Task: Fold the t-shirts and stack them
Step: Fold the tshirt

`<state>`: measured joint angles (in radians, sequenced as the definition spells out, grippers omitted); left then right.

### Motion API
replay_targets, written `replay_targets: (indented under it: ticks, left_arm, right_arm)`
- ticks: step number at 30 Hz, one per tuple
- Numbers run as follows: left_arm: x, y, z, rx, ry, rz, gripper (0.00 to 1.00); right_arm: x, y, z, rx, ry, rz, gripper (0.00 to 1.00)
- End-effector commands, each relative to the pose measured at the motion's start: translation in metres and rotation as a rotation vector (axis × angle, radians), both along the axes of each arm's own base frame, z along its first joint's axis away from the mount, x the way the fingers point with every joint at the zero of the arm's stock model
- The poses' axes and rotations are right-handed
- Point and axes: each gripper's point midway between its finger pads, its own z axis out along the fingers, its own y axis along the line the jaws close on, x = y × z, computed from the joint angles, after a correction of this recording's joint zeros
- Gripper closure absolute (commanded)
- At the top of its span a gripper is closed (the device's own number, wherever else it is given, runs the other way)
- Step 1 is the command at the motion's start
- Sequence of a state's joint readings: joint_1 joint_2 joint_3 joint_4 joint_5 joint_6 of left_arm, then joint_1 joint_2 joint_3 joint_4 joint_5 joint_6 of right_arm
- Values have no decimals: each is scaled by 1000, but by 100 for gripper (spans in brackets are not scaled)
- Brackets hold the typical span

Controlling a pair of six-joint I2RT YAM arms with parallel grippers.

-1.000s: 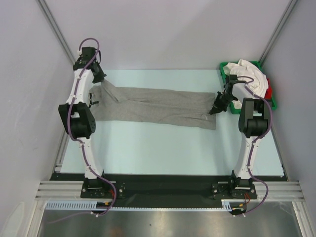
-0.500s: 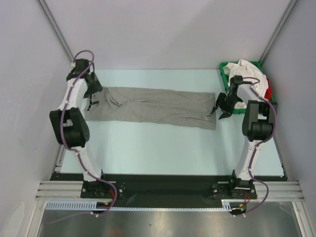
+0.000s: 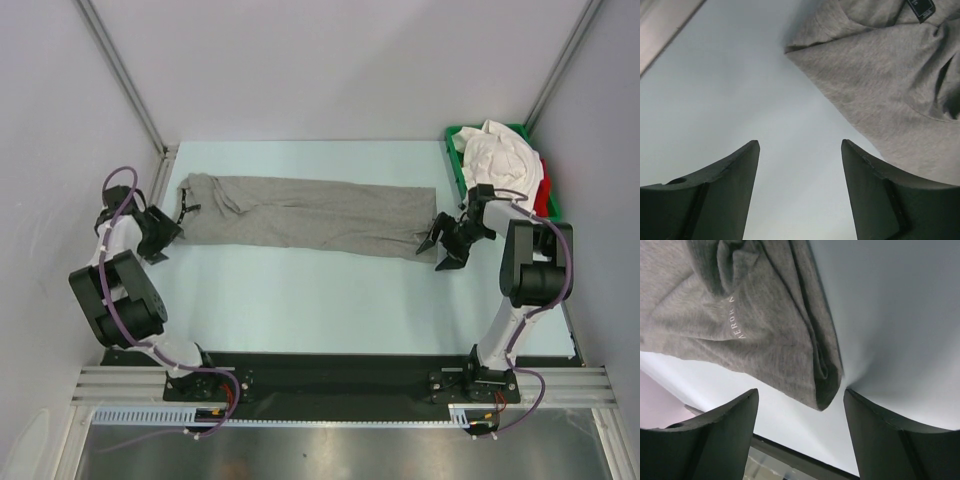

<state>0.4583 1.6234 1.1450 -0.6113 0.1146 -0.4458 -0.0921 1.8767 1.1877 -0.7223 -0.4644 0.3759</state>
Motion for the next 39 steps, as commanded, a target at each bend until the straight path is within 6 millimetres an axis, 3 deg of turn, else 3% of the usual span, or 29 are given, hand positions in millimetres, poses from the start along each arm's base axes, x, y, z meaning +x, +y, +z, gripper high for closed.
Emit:
replay_targets:
  ticks: [1, 9, 14, 19, 25, 31, 34, 37, 38, 39]
  left_arm:
    - [28, -8, 5, -94, -135, 17, 28]
    - [47, -4, -34, -162, -104, 88, 27]
    - [35, 7, -43, -109, -26, 115, 27]
    - [27, 3, -56, -115, 19, 118, 26]
    - [45, 9, -58, -111, -16, 110, 29]
    - [71, 10, -61, -95, -29, 74, 50]
    - [79, 12, -64, -74, -20, 64, 65]
    - [82, 22, -66, -28, 2, 78, 90]
    - [81, 27, -65, -5, 12, 74, 100]
    - [77, 29, -66, 10, 37, 70, 99]
  right_arm:
    - [10, 2, 10, 59, -82, -51, 25]
    - [18, 0, -5, 65, -74, -130, 32]
    - [20, -11, -6, -7, -65, -141, 36]
    - [11, -21, -8, -77, -43, -133, 36]
    - [11, -24, -12, -97, -37, -137, 39]
    - [14, -26, -16, -126, -38, -118, 44]
    - [15, -25, -19, -147, -43, -102, 49]
    - [17, -23, -23, -185, -45, -71, 63]
    - [16, -22, -24, -199, -37, -62, 76]
    - [17, -27, -24, -232, -35, -65, 83]
